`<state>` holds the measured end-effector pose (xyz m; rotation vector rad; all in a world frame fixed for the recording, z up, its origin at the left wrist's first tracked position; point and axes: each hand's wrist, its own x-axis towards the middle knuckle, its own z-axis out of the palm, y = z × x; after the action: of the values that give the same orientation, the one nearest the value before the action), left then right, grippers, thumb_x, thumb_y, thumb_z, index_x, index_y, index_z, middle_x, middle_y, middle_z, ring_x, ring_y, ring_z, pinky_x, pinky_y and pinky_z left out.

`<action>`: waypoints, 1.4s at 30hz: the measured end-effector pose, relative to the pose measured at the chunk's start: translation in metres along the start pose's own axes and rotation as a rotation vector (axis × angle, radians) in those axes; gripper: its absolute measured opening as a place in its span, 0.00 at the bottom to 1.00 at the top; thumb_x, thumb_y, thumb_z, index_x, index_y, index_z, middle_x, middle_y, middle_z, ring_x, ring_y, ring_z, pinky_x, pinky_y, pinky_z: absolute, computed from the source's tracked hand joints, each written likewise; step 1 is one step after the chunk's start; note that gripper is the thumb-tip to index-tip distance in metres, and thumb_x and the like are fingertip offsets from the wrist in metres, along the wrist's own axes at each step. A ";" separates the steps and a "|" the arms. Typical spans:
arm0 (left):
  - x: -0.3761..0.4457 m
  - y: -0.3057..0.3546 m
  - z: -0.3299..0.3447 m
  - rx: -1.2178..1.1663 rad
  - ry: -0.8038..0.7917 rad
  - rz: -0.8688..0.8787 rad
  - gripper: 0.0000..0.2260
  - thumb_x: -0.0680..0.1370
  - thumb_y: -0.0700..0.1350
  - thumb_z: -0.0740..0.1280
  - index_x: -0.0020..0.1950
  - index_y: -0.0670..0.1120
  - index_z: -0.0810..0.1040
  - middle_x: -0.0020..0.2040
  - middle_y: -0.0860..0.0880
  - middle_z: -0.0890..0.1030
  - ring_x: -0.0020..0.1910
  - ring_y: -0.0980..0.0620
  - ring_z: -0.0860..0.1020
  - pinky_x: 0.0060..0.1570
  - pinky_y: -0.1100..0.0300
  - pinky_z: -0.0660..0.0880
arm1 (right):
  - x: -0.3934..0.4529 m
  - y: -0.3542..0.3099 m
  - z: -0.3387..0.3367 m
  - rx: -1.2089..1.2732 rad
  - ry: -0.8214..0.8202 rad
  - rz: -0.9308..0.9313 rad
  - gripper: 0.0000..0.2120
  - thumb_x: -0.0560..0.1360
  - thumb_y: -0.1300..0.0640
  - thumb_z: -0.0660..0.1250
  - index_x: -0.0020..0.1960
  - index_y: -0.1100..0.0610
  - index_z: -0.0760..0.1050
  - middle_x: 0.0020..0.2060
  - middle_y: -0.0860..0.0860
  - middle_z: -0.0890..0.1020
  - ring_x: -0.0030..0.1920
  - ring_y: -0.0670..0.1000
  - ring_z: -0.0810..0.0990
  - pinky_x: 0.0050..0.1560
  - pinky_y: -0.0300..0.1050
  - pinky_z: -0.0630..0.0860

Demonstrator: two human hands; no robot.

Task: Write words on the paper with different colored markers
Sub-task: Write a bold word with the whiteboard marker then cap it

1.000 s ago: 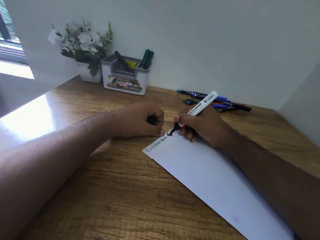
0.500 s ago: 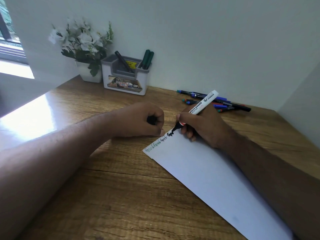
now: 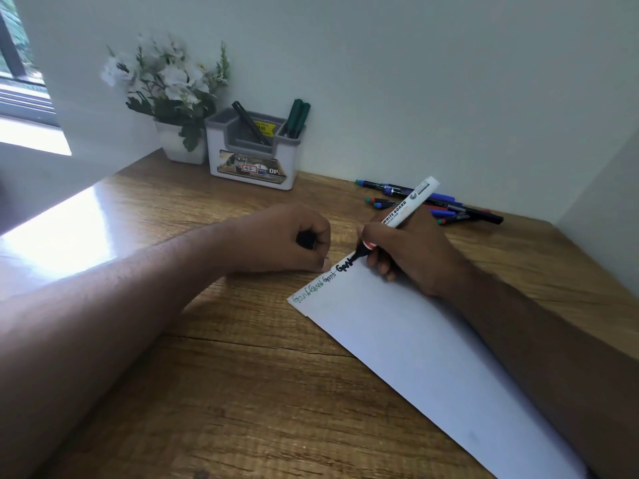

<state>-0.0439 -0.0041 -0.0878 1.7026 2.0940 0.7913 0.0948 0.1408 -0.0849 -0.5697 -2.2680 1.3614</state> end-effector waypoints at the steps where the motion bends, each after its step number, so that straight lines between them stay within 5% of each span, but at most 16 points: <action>1: 0.000 0.000 0.000 -0.001 -0.001 -0.001 0.04 0.73 0.47 0.72 0.40 0.52 0.79 0.37 0.58 0.79 0.37 0.63 0.75 0.38 0.67 0.69 | 0.000 0.000 0.000 -0.002 0.009 0.004 0.09 0.70 0.66 0.66 0.31 0.64 0.75 0.23 0.60 0.78 0.20 0.53 0.72 0.20 0.39 0.68; 9: 0.000 0.000 0.000 0.028 0.010 0.013 0.03 0.73 0.47 0.72 0.41 0.51 0.79 0.39 0.57 0.80 0.38 0.61 0.76 0.37 0.66 0.69 | -0.008 -0.002 0.001 -0.053 -0.132 -0.094 0.13 0.71 0.65 0.67 0.28 0.56 0.76 0.26 0.57 0.80 0.23 0.54 0.70 0.22 0.39 0.65; 16: 0.000 0.000 0.000 0.016 0.001 0.018 0.03 0.73 0.47 0.72 0.41 0.50 0.80 0.42 0.54 0.81 0.42 0.56 0.78 0.43 0.59 0.76 | 0.001 0.006 -0.002 -0.002 0.129 0.002 0.08 0.69 0.65 0.66 0.33 0.68 0.76 0.23 0.58 0.78 0.19 0.51 0.69 0.20 0.38 0.65; 31: 0.000 -0.002 0.000 0.022 -0.007 0.000 0.03 0.73 0.49 0.72 0.41 0.54 0.79 0.40 0.56 0.80 0.40 0.58 0.77 0.40 0.60 0.73 | 0.002 0.006 0.002 0.015 0.022 -0.027 0.09 0.71 0.64 0.67 0.33 0.64 0.77 0.24 0.57 0.79 0.20 0.51 0.72 0.20 0.39 0.69; 37: -0.002 0.001 0.001 -0.213 0.125 -0.047 0.10 0.80 0.48 0.62 0.57 0.59 0.79 0.53 0.61 0.78 0.50 0.69 0.74 0.49 0.67 0.68 | 0.009 0.003 -0.005 0.448 0.133 -0.037 0.10 0.73 0.64 0.67 0.33 0.58 0.76 0.26 0.58 0.77 0.19 0.50 0.67 0.21 0.36 0.62; 39: -0.004 0.002 0.000 -0.248 0.193 -0.041 0.12 0.80 0.46 0.62 0.60 0.60 0.77 0.51 0.61 0.78 0.42 0.72 0.74 0.43 0.70 0.67 | 0.011 -0.001 -0.005 0.534 0.102 -0.086 0.11 0.74 0.64 0.67 0.34 0.57 0.73 0.27 0.58 0.76 0.19 0.50 0.67 0.22 0.35 0.61; 42: -0.005 0.003 0.001 -0.438 0.266 -0.031 0.15 0.76 0.45 0.69 0.61 0.57 0.77 0.44 0.54 0.79 0.36 0.62 0.75 0.39 0.65 0.72 | 0.012 -0.004 -0.003 0.580 0.060 -0.131 0.12 0.72 0.63 0.69 0.32 0.55 0.73 0.25 0.56 0.75 0.19 0.50 0.67 0.21 0.34 0.62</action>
<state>-0.0397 -0.0086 -0.0876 1.3858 1.9083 1.4117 0.0862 0.1477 -0.0779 -0.2527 -1.7041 1.7947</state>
